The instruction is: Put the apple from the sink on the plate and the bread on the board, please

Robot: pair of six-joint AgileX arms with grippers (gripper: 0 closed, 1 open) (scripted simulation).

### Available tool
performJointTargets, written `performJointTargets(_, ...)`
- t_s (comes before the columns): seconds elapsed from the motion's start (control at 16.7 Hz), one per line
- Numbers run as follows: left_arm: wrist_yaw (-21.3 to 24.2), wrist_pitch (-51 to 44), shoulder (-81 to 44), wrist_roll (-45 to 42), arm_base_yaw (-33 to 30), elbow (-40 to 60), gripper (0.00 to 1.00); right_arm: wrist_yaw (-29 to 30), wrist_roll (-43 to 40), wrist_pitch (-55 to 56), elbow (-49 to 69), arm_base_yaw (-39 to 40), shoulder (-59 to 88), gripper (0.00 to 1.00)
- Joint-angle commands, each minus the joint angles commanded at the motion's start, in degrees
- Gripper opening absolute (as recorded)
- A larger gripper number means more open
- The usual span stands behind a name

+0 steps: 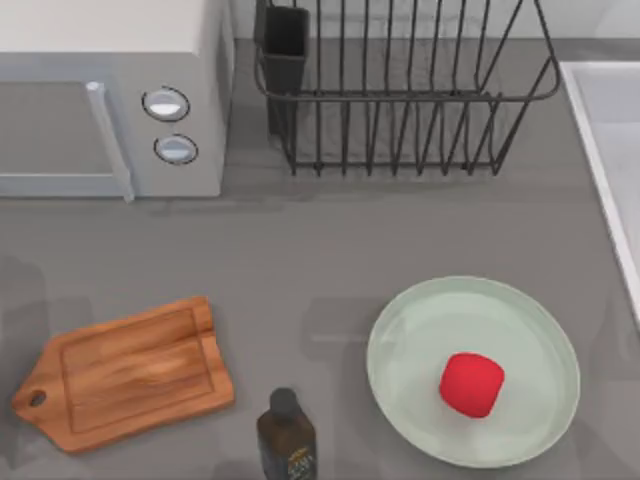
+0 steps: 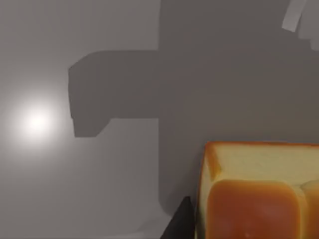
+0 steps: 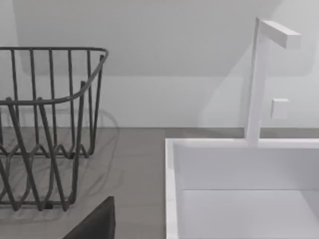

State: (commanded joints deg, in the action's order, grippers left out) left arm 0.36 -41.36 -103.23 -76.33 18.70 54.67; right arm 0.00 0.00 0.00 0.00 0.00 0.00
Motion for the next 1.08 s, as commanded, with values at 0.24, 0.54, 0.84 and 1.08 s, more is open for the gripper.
performJointTargets(0.24,0.0,-4.22,1.48,-0.13,0.08,3.13,0.0,0.0,0.0,0.0,0.0,0.0,0.0,1.0)
performJointTargets(0.54,-0.01,-18.57,6.27,-0.07,-0.14,10.99,0.0,0.0,0.0,0.0,0.0,0.0,0.0,1.0)
performJointTargets(0.84,-0.02,-23.25,8.85,0.33,-0.19,14.4,0.0,0.0,0.0,0.0,0.0,0.0,0.0,1.0)
performJointTargets(1.08,-0.06,-23.05,8.65,0.72,-0.25,14.2,0.0,0.0,0.0,0.0,0.0,0.0,0.0,1.0)
